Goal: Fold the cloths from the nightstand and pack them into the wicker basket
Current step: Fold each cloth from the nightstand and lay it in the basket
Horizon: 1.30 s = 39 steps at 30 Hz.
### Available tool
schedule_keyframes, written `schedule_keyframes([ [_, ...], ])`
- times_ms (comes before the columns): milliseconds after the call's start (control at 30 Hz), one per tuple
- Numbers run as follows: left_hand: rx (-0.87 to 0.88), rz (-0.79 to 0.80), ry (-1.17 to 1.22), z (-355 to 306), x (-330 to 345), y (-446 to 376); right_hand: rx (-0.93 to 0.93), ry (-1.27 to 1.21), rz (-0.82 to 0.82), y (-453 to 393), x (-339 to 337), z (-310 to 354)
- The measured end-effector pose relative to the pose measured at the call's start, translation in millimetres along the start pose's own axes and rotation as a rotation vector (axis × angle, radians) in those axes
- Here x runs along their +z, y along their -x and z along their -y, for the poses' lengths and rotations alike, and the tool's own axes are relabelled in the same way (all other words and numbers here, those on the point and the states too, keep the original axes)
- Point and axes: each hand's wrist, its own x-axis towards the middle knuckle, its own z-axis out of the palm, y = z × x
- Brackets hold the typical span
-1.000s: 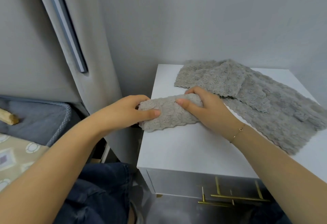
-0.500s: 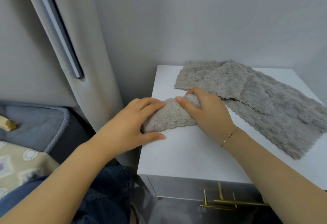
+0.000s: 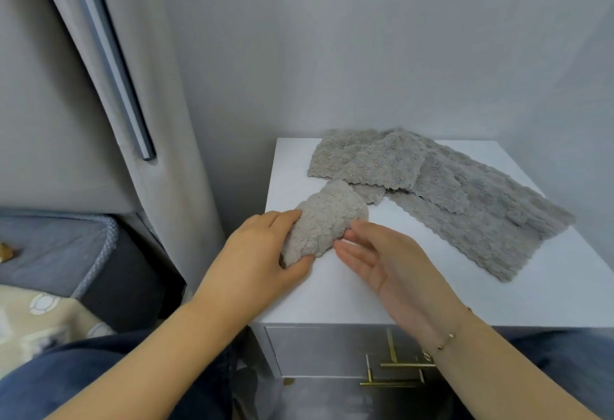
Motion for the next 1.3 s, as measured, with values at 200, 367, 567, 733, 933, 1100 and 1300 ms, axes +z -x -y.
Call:
schedule_keyframes([
  [200, -0.122, -0.067, 0.207, -26, 3, 18, -0.015, 0.068, 0.077, 5, 9, -4],
  [367, -0.187, -0.022, 0.388, -41, 5, 29, -0.083, 0.144, 0.039, 9, 14, -6],
  [567, -0.367, 0.04, 0.831, -64, -7, 24, -0.088, 0.156, -0.043, 8, 9, -5],
  [733, -0.391, 0.048, 0.997, -81, -12, 18, -0.142, 0.112, -0.063, 22, -9, 7],
  [933, -0.373, 0.112, 1.099, -119, -9, 4, -0.292, 0.003, -0.243, 75, -63, 47],
  [1100, -0.262, 0.228, 1.159, -183, -2, -4, -0.368, -0.021, -0.377, 138, -111, 69],
  [1300, -0.096, 0.457, 1.217, -279, 7, 9, -0.51, -0.055, -0.545, 239, -162, 74],
])
